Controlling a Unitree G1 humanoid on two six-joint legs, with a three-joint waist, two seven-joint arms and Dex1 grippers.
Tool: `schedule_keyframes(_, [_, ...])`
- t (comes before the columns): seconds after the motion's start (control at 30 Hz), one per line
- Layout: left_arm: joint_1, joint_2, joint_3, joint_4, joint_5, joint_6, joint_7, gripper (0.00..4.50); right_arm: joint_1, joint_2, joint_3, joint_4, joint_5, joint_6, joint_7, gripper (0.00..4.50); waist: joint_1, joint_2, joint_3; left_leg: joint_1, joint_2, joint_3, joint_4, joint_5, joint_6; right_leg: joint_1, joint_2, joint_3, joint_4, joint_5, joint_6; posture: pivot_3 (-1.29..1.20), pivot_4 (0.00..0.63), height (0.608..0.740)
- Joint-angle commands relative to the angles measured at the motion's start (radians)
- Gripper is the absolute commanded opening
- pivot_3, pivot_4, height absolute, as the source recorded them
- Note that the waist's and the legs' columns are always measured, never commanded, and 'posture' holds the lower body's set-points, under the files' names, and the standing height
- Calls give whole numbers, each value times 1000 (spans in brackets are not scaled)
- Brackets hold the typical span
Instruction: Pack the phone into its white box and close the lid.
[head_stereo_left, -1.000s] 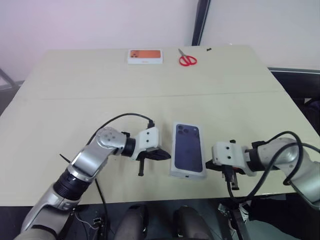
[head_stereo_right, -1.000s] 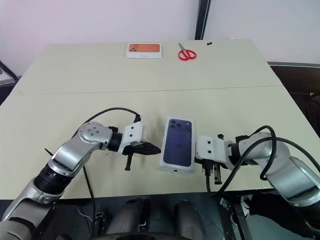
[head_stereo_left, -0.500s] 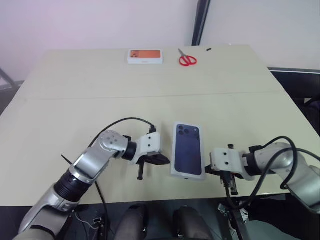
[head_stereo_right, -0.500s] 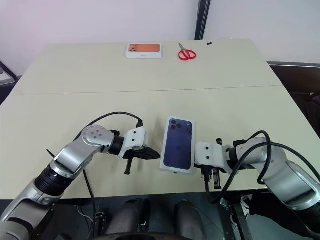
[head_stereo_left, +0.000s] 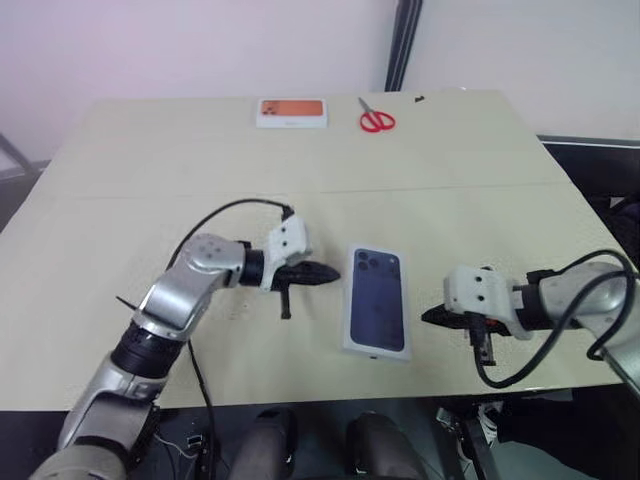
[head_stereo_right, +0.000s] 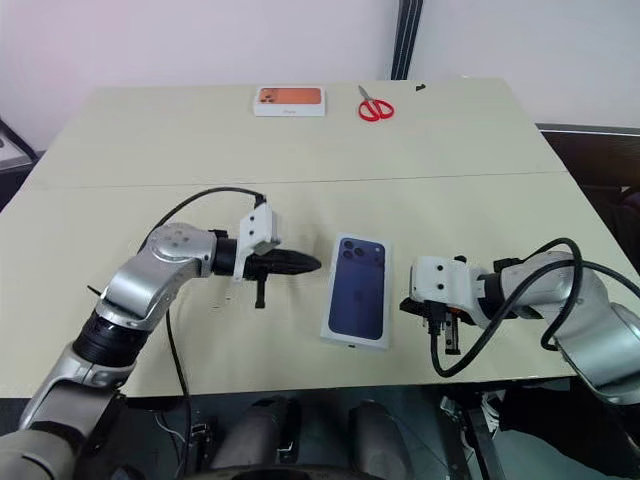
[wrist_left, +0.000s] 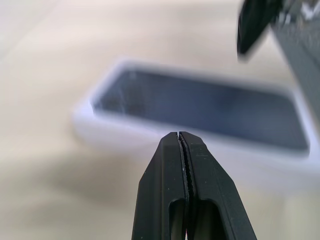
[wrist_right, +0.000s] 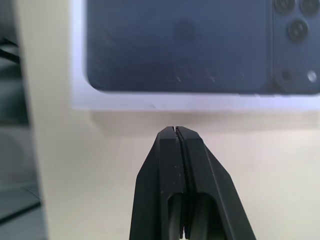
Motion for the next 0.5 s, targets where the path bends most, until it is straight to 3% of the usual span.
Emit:
schedule_keyframes(0.03, [-47,-35,-35,43,24,-26,12,55,9,10,-28,-80,89,29,13,0,-1,0,0,0,0,0,0,0,0,0,0,0,0,0,0,0,150,740])
schedule_keyframes(0.27, [-74,-36,-206,160,181,-121,-22,55,41,53,104,-114,24,39,-91,0,-4,0,0,0,0,0,0,0,0,0,0,0,1,0,0,0,150,740])
schedule_keyframes(0.5, [-46,-44,-256,187,240,-131,-23,55,71,51,175,-78,-64,11,-152,0,-2,-1,-2,2,0,0,0,0,0,2,0,0,0,0,0,0,150,740])
